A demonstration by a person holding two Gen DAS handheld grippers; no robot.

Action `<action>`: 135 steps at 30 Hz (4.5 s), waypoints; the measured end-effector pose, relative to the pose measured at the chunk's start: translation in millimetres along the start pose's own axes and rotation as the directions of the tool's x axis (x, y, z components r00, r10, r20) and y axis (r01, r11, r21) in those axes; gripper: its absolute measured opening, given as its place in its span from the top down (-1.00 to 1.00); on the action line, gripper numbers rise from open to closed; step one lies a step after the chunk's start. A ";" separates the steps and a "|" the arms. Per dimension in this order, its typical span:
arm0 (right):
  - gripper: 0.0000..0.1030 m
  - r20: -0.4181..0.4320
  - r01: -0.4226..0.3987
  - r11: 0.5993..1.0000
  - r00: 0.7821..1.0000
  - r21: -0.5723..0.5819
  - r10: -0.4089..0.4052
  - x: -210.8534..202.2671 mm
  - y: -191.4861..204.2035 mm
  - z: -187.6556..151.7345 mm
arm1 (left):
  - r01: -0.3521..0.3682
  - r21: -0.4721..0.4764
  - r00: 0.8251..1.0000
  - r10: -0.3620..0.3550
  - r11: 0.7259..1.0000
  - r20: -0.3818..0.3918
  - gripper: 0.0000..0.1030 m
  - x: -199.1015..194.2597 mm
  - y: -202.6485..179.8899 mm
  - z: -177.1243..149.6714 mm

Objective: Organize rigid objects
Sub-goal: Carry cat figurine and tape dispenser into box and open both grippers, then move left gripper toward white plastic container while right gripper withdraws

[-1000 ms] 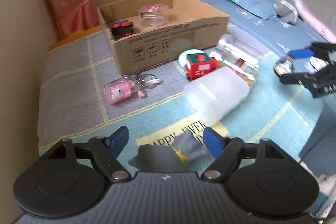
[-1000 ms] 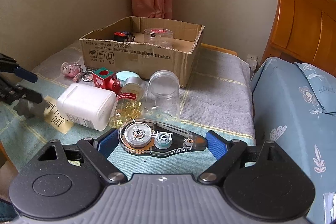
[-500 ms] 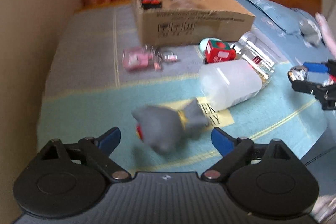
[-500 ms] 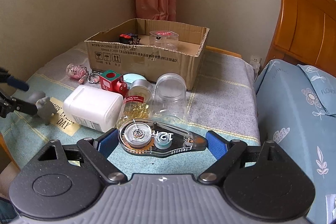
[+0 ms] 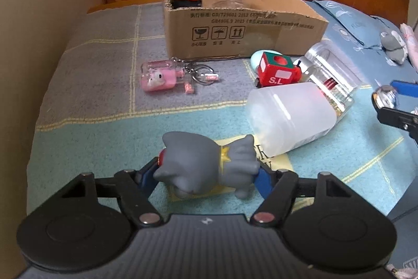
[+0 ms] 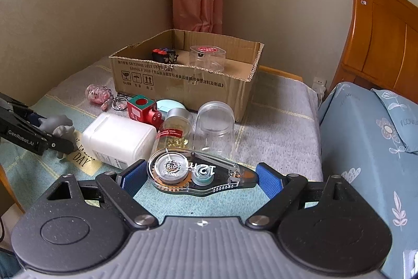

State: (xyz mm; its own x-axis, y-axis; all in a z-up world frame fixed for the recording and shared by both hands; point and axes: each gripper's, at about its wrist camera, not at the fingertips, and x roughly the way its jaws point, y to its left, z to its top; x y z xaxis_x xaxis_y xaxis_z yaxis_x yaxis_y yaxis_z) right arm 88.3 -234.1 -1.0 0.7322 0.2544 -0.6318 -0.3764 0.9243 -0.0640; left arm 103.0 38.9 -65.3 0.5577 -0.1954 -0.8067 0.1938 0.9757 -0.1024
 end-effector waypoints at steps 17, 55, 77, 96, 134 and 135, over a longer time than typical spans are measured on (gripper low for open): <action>-0.79 0.111 -0.051 0.996 0.992 -0.077 0.059 23.2 -9.3 96.0 | 0.020 0.123 0.977 -0.045 0.992 0.207 -0.41 -38.4 -12.0 121.0; -1.00 0.071 0.041 0.999 0.997 -0.016 -0.039 32.4 3.7 92.6 | 0.000 0.079 0.975 -0.017 0.997 0.219 -0.98 -36.8 -10.5 71.0; -1.00 0.026 0.176 0.976 0.983 0.128 -0.180 10.2 -1.6 -21.4 | 0.081 0.124 0.984 -0.099 0.989 0.149 -0.98 9.0 -89.3 34.5; -1.00 -0.035 0.067 0.998 0.997 0.009 -0.067 28.1 27.1 -35.3 | -0.026 0.061 0.993 0.019 0.998 0.120 -0.98 2.7 -46.0 14.5; -1.00 -0.051 -0.084 0.988 0.996 -0.129 0.078 26.9 13.6 -23.1 | -0.026 0.231 0.991 -0.006 0.973 0.136 -0.99 30.9 -46.8 25.7; -1.00 -0.044 -0.083 0.986 0.996 -0.145 0.077 26.7 13.4 -18.5 | -0.020 0.244 0.991 -0.013 0.969 0.135 -0.99 32.4 -47.8 26.9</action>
State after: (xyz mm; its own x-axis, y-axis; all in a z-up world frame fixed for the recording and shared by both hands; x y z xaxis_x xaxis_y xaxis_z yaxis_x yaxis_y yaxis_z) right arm 92.3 -220.3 -32.9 0.6750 0.3124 -0.6685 -0.5144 0.8487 -0.1227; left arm 133.5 -16.7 -70.9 0.6586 -0.2200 -0.7196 0.3739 0.9256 0.0592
